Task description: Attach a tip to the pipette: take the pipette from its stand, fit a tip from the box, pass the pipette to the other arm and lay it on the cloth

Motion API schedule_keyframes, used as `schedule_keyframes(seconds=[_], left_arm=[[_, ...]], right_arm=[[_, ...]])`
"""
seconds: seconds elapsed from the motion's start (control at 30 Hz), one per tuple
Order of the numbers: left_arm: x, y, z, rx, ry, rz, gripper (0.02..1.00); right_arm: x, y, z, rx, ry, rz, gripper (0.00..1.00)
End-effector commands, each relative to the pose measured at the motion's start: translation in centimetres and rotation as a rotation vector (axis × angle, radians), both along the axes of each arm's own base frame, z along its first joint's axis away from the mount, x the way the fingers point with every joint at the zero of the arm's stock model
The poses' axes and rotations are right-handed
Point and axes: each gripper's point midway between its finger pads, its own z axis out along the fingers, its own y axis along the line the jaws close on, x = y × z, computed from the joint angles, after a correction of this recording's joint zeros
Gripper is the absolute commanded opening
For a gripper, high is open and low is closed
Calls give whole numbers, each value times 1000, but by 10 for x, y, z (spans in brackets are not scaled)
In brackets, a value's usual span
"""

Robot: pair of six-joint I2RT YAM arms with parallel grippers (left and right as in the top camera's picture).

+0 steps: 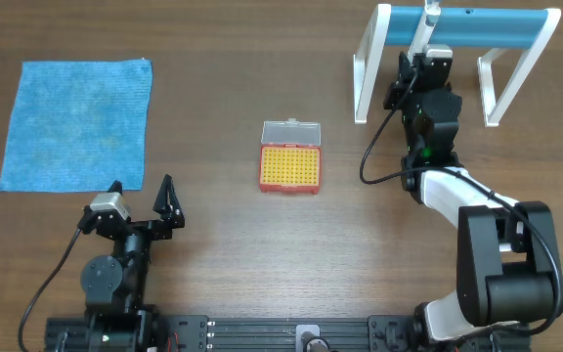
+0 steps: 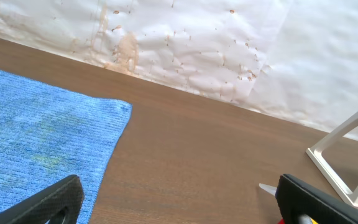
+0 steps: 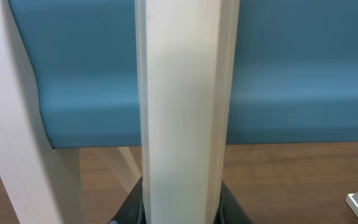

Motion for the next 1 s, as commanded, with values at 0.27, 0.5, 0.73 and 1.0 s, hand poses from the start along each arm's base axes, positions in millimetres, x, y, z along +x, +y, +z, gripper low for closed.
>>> schedule_keyframes(seconds=[0.27, 0.5, 0.73, 1.0], left_arm=[[0, 2, -2, 18, 3, 9, 996], [0, 2, -2, 18, 3, 9, 996], [0, 2, -2, 17, 3, 9, 996], [0, 2, -2, 18, 3, 9, 996]], right_arm=[[0, 5, 38, 6, -89, 7, 82], [-1, 10, 40, 6, -93, 18, 82], [-6, 20, 39, 7, -83, 37, 82], [-44, 49, 61, 12, -105, 107, 82]])
